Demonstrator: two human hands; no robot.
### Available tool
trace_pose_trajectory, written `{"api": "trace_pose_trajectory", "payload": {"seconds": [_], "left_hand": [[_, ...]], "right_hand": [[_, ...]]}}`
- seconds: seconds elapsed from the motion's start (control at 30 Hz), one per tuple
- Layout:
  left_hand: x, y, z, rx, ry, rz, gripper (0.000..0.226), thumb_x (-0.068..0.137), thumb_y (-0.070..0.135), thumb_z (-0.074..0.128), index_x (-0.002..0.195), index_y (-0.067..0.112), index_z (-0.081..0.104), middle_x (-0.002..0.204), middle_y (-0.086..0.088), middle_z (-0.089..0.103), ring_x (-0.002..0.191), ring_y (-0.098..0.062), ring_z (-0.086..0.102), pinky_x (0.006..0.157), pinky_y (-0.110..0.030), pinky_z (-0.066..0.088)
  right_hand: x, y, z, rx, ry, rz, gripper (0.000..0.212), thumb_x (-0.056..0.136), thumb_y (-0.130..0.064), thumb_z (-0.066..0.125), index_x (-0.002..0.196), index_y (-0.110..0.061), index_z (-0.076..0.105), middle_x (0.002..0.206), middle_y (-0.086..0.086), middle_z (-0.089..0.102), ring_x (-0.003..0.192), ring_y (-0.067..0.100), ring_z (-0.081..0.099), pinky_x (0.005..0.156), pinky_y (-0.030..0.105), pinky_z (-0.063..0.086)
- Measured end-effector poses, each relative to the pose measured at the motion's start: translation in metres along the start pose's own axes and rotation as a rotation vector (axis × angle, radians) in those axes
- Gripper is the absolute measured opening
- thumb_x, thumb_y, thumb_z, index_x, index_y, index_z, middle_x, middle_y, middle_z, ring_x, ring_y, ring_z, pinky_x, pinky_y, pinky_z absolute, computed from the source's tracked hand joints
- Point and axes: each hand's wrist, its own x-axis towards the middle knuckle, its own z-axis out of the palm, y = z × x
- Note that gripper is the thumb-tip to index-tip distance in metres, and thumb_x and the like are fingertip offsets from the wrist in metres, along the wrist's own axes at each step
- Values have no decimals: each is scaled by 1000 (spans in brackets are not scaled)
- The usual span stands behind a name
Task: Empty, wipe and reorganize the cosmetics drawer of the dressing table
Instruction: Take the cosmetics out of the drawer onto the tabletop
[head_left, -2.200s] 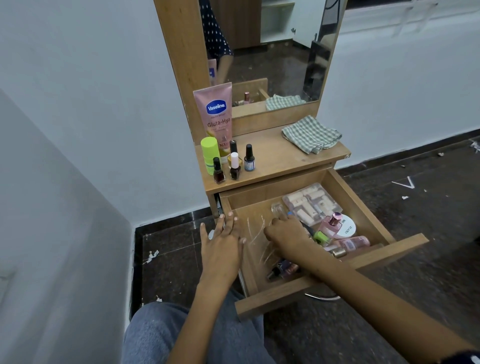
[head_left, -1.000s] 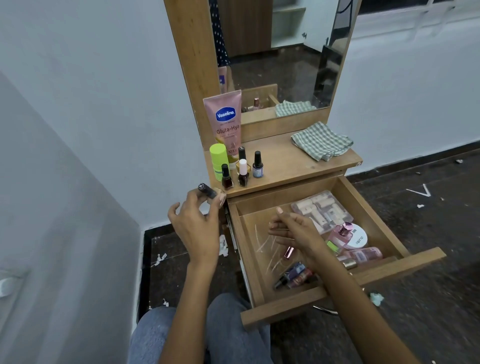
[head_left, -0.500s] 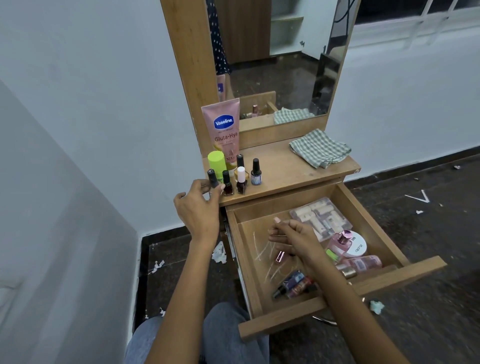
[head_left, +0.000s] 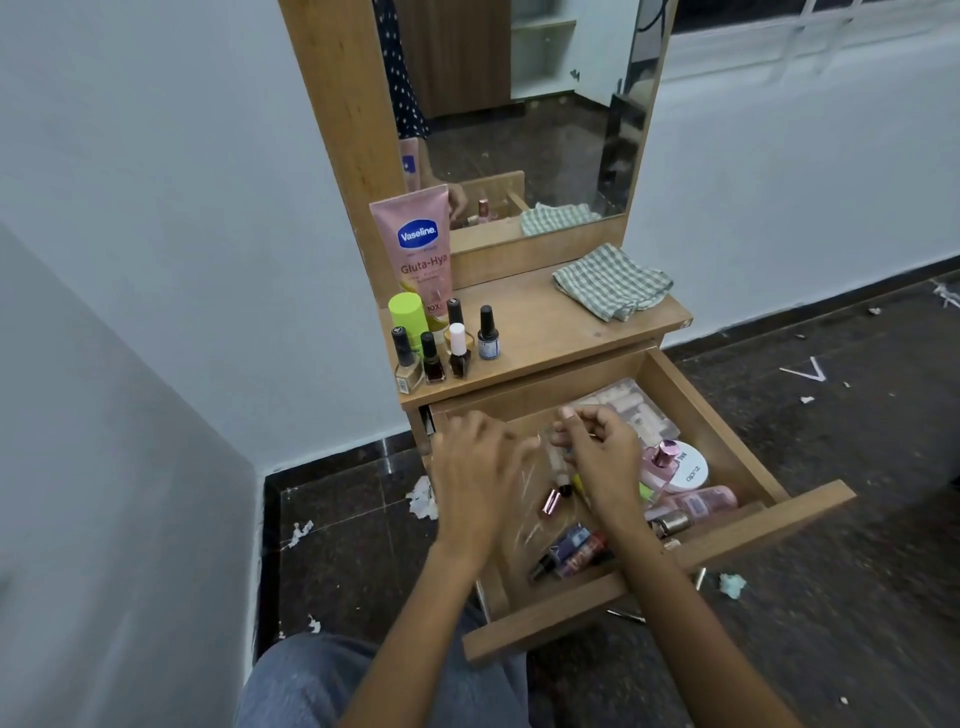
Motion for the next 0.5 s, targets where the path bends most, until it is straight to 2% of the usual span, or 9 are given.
{"api": "trace_pose_trajectory", "payload": {"seconds": [0.1, 0.2, 0.27, 0.33, 0.43, 0.5], "left_hand": [[-9, 9, 25, 169, -328, 84, 28, 76, 49, 69, 82, 21, 72, 85, 4, 63, 87, -16, 54, 78, -30, 32], [-4, 16, 30, 330, -509, 103, 36, 72, 55, 70, 78, 20, 70, 86, 1, 64, 89, -16, 54, 89, -33, 35], [-1, 16, 31, 371, -541, 135, 29, 76, 47, 70, 80, 19, 71, 88, -1, 66, 92, -17, 54, 90, -33, 34], [-1, 15, 31, 385, -506, 157, 20, 79, 39, 70, 81, 19, 72, 89, -2, 68, 94, -18, 56, 90, -32, 35], [-6, 13, 32, 366, -508, 121, 16, 78, 34, 71, 75, 19, 70, 81, -1, 68, 87, -17, 57, 91, -31, 36], [-8, 12, 32, 349, -494, 101, 10, 75, 27, 73, 73, 18, 71, 74, -2, 68, 80, -18, 60, 89, -31, 37]], "right_hand": [[1, 0, 0, -15, 48, -45, 3, 90, -19, 62, 89, -17, 65, 79, 0, 70, 72, 12, 70, 77, 47, 57], [1, 1, -1, -16, 70, -49, 4, 91, -17, 61, 90, -17, 65, 82, 1, 70, 73, 12, 69, 76, 46, 58], [2, 4, -1, -62, 59, -60, 5, 91, -17, 61, 89, -18, 65, 82, 0, 70, 75, 13, 69, 78, 45, 57], [3, 5, 0, -177, 36, -86, 5, 89, -15, 61, 89, -19, 65, 83, -4, 69, 79, 13, 66, 80, 41, 55], [2, 8, 0, -383, 26, -147, 12, 87, -9, 60, 93, -16, 67, 90, -2, 69, 84, 13, 61, 81, 34, 51], [5, 11, 0, -535, -33, -120, 22, 87, -3, 55, 98, -18, 68, 100, 3, 69, 90, 18, 62, 82, 34, 50]]}}
